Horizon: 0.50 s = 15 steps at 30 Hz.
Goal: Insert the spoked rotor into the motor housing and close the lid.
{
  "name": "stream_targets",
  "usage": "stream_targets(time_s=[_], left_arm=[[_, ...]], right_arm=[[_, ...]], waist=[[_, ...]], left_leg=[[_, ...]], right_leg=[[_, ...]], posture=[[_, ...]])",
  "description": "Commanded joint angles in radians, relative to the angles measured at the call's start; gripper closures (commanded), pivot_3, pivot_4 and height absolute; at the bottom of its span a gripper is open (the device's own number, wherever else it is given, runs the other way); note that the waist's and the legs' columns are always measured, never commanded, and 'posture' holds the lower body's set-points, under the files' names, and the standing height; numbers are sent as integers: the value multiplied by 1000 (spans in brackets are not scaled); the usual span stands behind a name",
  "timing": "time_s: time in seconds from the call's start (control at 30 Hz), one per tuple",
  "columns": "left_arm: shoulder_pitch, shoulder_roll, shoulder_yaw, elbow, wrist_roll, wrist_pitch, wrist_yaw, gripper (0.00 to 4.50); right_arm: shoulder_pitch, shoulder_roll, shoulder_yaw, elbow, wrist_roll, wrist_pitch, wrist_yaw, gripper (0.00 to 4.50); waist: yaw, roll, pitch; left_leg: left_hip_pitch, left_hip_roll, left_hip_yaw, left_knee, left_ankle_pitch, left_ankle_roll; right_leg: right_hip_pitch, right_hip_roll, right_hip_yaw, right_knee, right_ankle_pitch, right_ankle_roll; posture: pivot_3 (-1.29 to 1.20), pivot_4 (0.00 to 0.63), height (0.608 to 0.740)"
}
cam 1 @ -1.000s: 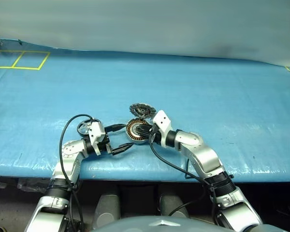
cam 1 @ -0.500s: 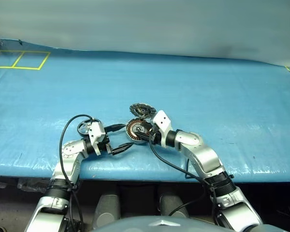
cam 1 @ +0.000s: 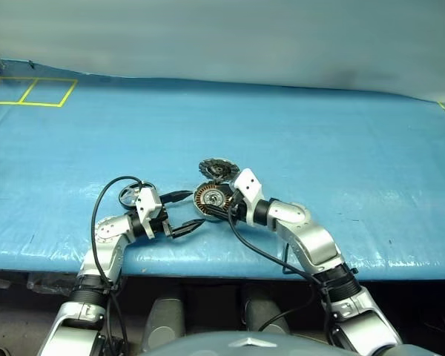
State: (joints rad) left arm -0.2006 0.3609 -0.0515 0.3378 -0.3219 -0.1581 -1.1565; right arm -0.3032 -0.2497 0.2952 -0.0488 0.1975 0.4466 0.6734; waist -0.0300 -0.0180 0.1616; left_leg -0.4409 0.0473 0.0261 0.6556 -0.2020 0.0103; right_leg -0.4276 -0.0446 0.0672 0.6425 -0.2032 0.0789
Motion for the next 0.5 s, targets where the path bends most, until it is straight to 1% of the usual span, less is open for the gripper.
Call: stream_targets(time_s=[0.03,0.07,0.13,0.23,0.47,0.5], left_arm=[[2,5,-2,-26,2,-15,2,0],[3,5,-2,-26,2,-15,2,0],[4,4,-3,-27,4,-16,4,0],[4,4,-3,-26,4,-15,4,0],[7,3,-4,-28,8,-16,5,0],[8,3,-4,-29,9,-16,6,0]], right_arm=[[-6,9,-22,-38,19,-11,2,2110],[-7,11,-25,-35,20,-13,-3,2407],[-10,18,-32,-28,19,-19,-16,3152],[-14,19,-33,-22,16,-22,-20,4084],[-13,17,-28,-17,7,-24,-28,4084],[-13,17,-28,-14,4,-24,-30,4451]], waist=[[0,0,0],[0,0,0],[0,0,0],[0,0,0],[0,0,0],[0,0,0]], left_leg=[[0,0,0,0,0,0],[0,0,0,0,0,0],[0,0,0,0,0,0],[0,0,0,0,0,0],[0,0,0,0,0,0],[0,0,0,0,0,0]], right_leg=[[0,0,0,0,0,0],[0,0,0,0,0,0],[0,0,0,0,0,0],[0,0,0,0,0,0],[0,0,0,0,0,0],[0,0,0,0,0,0]], posture=[[0,150,740],[0,150,740],[0,150,740],[0,150,740],[0,150,740],[0,150,740]])
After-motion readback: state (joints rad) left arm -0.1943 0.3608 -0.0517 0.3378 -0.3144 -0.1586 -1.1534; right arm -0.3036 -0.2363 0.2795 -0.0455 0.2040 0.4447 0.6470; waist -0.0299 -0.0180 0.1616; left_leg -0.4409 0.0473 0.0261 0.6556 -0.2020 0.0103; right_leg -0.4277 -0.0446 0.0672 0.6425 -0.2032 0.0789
